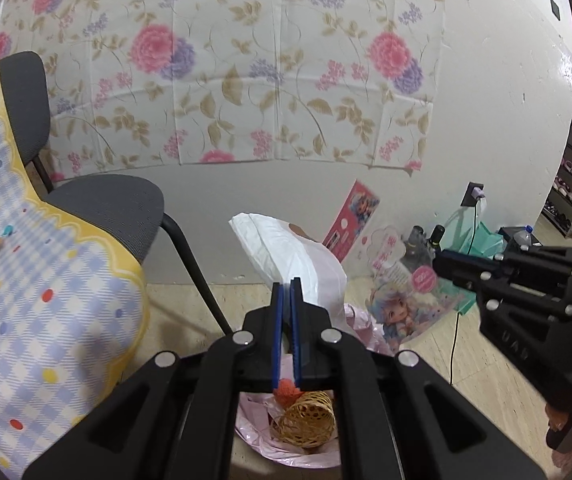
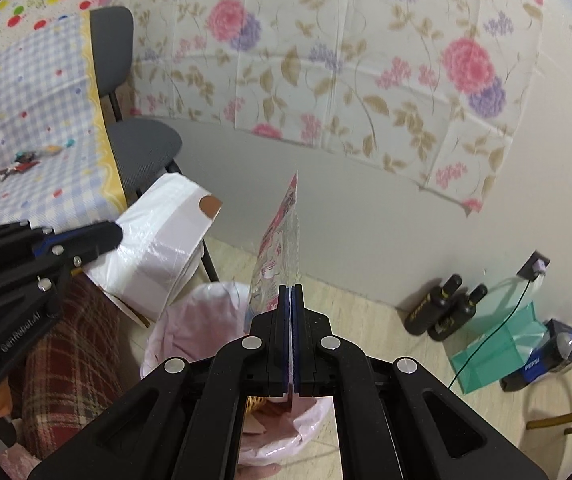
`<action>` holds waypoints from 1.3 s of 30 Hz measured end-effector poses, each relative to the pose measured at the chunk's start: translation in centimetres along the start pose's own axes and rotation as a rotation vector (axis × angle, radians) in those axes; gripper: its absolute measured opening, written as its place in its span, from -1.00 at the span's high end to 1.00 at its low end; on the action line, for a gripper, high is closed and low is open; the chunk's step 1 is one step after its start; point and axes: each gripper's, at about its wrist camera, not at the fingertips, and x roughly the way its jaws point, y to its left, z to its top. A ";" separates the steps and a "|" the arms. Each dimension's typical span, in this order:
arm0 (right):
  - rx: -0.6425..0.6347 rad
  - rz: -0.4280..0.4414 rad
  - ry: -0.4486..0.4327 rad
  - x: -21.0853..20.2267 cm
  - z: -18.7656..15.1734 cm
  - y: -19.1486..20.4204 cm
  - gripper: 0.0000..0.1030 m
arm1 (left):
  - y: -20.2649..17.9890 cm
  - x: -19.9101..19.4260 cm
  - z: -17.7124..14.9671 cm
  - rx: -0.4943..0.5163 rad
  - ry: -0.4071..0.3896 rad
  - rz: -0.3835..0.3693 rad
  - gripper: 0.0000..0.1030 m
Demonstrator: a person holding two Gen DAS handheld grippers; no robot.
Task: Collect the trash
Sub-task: 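Open both tools to drop the paper and package into the bin, then return both open tools over the chair seat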
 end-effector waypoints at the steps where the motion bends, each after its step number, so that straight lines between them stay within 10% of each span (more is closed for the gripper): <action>1: 0.000 0.002 0.010 0.4 -0.2 0.0 0.96 | 0.0 0.3 -0.1 -0.003 0.010 -0.005 0.93; 6: 0.015 0.022 0.075 2.4 -1.1 -0.3 0.87 | 0.4 0.9 -0.3 -0.016 0.030 -0.003 0.65; 10: 0.040 0.038 0.066 2.4 -1.0 -0.6 0.34 | 1.5 0.5 -0.1 -0.050 0.017 0.018 0.53; 26: 0.066 0.196 -0.100 -0.8 4.1 2.6 0.34 | 7.7 -5.2 0.3 -0.166 -0.068 0.175 0.43; 39: -0.069 0.370 -0.171 -0.9 9.9 12.4 0.34 | 17.1 -12.5 -0.7 -0.289 -0.136 0.453 0.35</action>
